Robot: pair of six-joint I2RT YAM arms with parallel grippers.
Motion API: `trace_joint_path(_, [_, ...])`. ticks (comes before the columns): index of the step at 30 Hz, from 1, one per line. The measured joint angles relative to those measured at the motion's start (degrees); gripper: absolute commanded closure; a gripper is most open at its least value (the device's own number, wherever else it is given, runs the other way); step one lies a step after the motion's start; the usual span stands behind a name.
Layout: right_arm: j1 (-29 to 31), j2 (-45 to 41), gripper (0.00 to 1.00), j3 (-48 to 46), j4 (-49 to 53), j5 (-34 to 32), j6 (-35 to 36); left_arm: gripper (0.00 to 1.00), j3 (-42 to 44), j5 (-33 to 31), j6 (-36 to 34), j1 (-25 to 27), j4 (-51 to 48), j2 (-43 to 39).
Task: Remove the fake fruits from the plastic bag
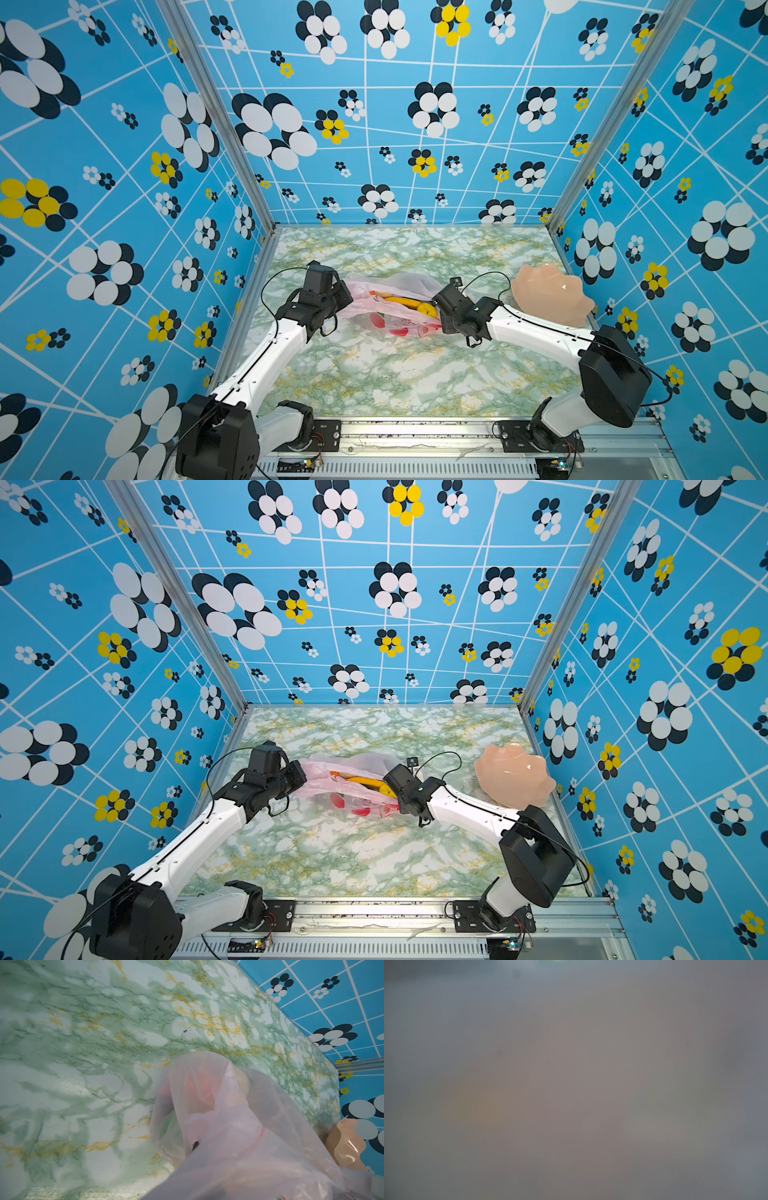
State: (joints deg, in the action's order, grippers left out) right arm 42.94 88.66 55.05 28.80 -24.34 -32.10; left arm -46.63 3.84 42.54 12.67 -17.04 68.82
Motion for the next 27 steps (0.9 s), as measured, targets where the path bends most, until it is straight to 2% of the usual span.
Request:
trace_joint_path(4, [-3.5, 0.0, 0.34, -2.6, -5.8, 5.2, 0.0, 1.0, 0.5, 2.3, -1.4, -4.3, 2.0, 5.2])
trace_joint_path(8, [-3.8, -0.4, 0.2, -2.6, -7.7, 6.9, 1.2, 1.0, -1.2, 3.0, -3.2, -4.5, 1.7, 9.4])
trace_joint_path(9, [-3.7, -0.9, 0.17, -2.6, -7.6, 6.9, 1.7, 0.96, -2.2, 2.8, -3.7, -3.7, 1.4, 9.9])
trace_joint_path(11, [-3.3, -2.2, 0.11, -2.3, -7.3, 6.5, 2.8, 0.75, -4.5, 2.0, -5.0, -1.1, 0.7, 10.1])
trace_joint_path(13, [-3.0, -3.0, 0.08, -1.0, -6.7, 5.9, 3.9, 0.61, -6.6, 1.0, -5.4, 1.4, 0.6, 10.1])
trace_joint_path(17, [-2.8, -0.7, 0.03, 4.9, -5.6, 3.7, 6.8, 0.4, -8.7, -2.3, -5.8, 5.0, -1.6, 9.6])
trace_joint_path(20, [-2.8, 2.4, 0.01, 8.9, -5.3, 2.3, 9.0, 0.3, -8.7, -5.0, -5.8, 6.8, -4.5, 8.9])
trace_joint_path(24, [-2.6, 6.1, 0.01, 12.1, -4.8, 1.1, 11.4, 0.22, -8.7, -7.3, -5.6, 9.2, -7.1, 8.2])
trace_joint_path(27, [-2.5, 8.0, 0.08, 13.3, -4.1, 0.3, 12.5, 0.19, -8.8, -8.0, -5.7, 10.6, -8.4, 9.2])
